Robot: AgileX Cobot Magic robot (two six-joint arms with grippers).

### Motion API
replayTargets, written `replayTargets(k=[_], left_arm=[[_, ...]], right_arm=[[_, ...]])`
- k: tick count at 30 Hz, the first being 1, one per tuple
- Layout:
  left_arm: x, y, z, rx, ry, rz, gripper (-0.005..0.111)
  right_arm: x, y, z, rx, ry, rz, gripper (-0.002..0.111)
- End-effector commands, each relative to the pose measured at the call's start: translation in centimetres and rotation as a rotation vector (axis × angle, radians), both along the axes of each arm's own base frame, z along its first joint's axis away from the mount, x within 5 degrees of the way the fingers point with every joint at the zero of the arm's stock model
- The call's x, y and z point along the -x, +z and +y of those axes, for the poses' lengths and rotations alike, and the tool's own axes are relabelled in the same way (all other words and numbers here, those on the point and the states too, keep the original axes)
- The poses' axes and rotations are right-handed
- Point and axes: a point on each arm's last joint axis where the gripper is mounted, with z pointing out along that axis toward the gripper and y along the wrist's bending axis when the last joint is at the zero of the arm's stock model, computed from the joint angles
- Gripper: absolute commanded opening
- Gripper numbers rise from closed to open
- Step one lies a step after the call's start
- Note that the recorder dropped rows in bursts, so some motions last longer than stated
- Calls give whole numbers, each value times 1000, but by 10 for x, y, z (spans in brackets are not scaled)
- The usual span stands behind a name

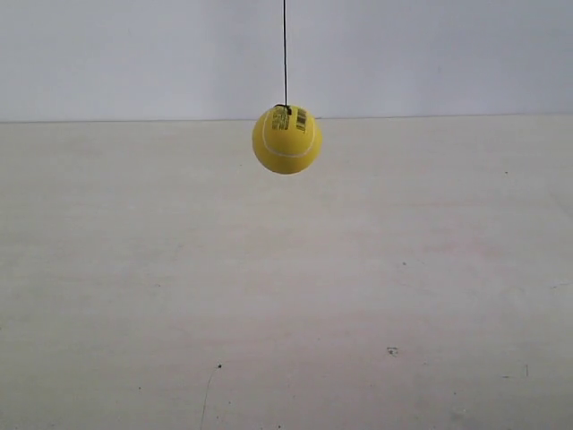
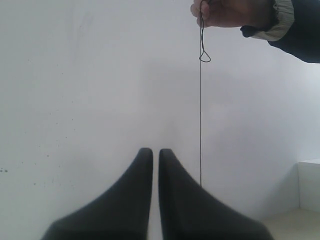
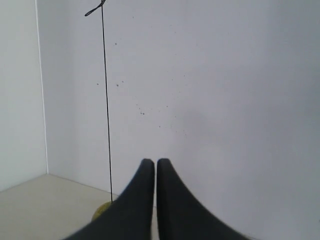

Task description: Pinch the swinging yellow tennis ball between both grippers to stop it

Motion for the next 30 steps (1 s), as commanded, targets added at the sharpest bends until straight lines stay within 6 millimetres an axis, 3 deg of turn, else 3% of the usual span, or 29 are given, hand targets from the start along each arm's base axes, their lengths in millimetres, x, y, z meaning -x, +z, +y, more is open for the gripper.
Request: replayTargets(k=[1, 13, 21, 30], left_arm=[[0, -2, 1, 1, 8, 6, 5], [-1, -18, 13, 155, 82, 54, 5], [-5, -31, 31, 329, 267, 237, 5], [3, -42, 40, 440, 405, 305, 5]], right_arm=[[1, 0, -1, -4, 0, -4, 0], [1, 0, -1, -3, 0, -5, 0], [1, 0, -1, -3, 0, -5, 0], [1, 0, -1, -3, 0, -5, 0]])
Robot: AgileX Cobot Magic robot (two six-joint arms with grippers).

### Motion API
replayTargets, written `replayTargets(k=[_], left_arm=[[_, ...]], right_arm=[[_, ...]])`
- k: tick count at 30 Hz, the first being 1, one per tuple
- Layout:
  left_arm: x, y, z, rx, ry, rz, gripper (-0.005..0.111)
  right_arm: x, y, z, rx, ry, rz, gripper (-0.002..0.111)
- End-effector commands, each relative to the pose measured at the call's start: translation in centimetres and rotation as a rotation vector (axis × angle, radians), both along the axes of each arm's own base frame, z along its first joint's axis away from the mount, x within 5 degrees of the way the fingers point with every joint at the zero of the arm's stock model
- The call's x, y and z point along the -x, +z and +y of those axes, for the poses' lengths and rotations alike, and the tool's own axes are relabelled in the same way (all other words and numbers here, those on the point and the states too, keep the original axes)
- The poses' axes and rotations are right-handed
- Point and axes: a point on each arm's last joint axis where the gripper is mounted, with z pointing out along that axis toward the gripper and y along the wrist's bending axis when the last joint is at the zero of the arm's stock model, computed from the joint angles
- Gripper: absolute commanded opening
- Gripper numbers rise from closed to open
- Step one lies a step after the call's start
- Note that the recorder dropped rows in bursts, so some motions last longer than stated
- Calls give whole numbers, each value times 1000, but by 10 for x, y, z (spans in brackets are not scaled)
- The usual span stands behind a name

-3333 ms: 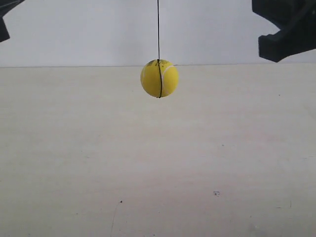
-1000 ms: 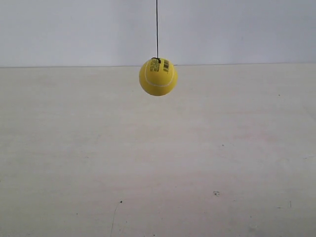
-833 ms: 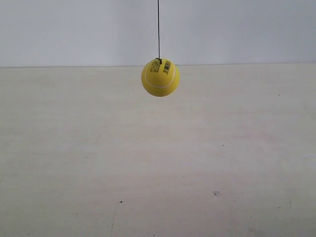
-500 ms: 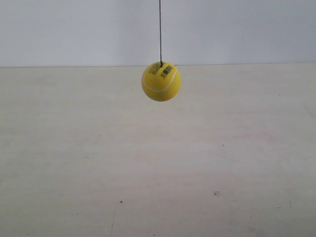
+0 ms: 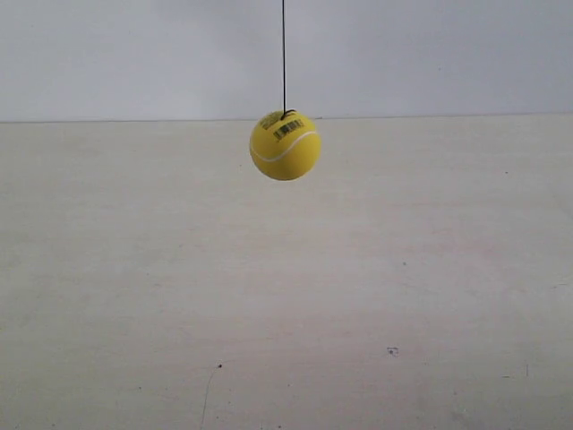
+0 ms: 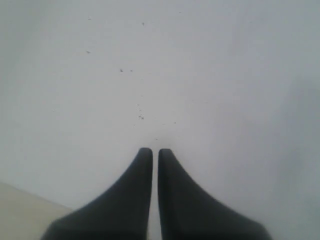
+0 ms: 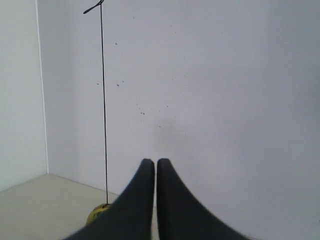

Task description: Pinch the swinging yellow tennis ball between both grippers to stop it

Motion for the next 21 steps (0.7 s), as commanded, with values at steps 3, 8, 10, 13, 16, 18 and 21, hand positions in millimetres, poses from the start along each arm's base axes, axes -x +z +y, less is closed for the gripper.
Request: replayTargets(k=[3, 8, 10, 13, 16, 18, 21], left_arm=[[1, -14, 2, 21, 37, 52, 5], [-3, -28, 2, -1, 42, 93, 5], [-4, -33, 2, -8, 44, 103, 5], [-7, -41, 2, -26, 49, 108, 5], [-9, -52, 2, -55, 54, 109, 5], [-9, -54, 2, -66, 56, 85, 5], [-10, -56, 2, -81, 59, 105, 5]], right_arm=[[1, 0, -1, -3, 0, -5, 0], [1, 0, -1, -3, 0, -5, 0], [1, 0, -1, -3, 0, -5, 0], [2, 0, 0, -3, 6, -9, 0], [2, 0, 0, -3, 6, -9, 0], [2, 0, 0, -5, 7, -8, 0], [2, 0, 0, -5, 7, -8, 0]])
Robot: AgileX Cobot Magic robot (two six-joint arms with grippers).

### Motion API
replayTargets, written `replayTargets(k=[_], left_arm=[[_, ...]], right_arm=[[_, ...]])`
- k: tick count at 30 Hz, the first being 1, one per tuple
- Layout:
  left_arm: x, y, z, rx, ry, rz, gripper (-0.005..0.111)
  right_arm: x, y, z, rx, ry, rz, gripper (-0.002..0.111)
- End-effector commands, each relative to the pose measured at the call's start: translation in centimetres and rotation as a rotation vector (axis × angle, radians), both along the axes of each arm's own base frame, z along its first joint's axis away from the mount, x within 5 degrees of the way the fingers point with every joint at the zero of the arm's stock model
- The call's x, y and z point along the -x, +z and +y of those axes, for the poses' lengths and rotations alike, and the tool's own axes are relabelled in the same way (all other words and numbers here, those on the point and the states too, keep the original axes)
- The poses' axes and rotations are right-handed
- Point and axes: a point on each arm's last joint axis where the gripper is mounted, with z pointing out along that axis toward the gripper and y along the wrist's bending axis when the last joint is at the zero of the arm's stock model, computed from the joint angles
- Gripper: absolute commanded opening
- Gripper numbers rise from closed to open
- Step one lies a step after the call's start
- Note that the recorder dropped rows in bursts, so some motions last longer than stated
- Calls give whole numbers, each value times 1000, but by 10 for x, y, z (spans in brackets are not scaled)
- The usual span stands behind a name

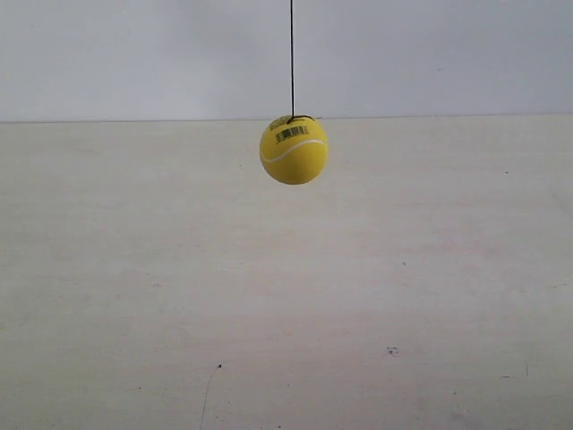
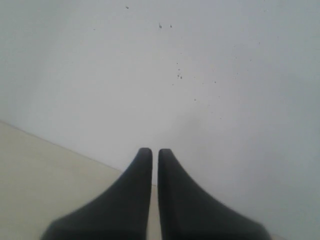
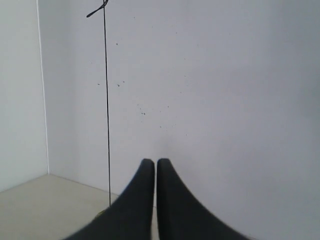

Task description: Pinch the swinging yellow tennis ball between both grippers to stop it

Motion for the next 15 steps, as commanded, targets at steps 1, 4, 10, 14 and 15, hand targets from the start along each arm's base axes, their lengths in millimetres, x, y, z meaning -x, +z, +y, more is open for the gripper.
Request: replayTargets(k=[1, 4, 10, 14, 15], left_arm=[[0, 0, 0, -38, 8, -15, 5], [0, 0, 0, -97, 18, -19, 5], [-1, -8, 0, -320, 46, 81, 5], [-1, -18, 1, -439, 39, 200, 5], [-1, -20, 1, -460, 37, 219, 5]], right_arm=[[2, 0, 0, -3, 3, -8, 0], [2, 0, 0, -3, 3, -8, 0], [2, 0, 0, -5, 3, -7, 0], [2, 0, 0, -3, 3, -8, 0], [2, 0, 0, -3, 3, -8, 0]])
